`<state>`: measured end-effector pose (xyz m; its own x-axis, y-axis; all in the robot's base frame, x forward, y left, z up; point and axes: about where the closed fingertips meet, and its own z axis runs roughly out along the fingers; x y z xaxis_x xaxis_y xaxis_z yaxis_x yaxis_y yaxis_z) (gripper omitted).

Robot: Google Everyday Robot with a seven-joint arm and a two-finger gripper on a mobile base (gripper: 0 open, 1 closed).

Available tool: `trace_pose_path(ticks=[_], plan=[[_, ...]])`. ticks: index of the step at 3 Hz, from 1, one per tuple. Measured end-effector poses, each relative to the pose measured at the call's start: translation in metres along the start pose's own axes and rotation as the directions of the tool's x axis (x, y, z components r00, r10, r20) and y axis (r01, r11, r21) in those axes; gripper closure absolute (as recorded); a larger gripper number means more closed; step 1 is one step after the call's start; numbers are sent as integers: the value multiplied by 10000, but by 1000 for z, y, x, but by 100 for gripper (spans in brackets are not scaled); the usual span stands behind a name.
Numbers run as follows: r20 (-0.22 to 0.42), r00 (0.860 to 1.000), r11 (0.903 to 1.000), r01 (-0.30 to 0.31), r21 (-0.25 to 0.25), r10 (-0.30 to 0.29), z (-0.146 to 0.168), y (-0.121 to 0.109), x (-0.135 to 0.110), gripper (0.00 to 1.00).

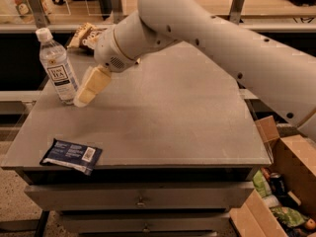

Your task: Move blue plastic bottle near brown chip bag

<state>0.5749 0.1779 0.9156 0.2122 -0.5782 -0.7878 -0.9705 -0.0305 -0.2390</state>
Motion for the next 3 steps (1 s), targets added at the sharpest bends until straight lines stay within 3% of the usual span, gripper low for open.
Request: trace_pose_path(ticks=[1, 2, 3], plan=[[1004, 9945, 9994, -322, 154, 305, 29, 1, -3, 0], [2006, 9777, 9976, -670, 192, 618, 52, -7, -12, 0], [2885, 9506, 9928, -1199, -1, 1148, 67, -15, -21, 0]])
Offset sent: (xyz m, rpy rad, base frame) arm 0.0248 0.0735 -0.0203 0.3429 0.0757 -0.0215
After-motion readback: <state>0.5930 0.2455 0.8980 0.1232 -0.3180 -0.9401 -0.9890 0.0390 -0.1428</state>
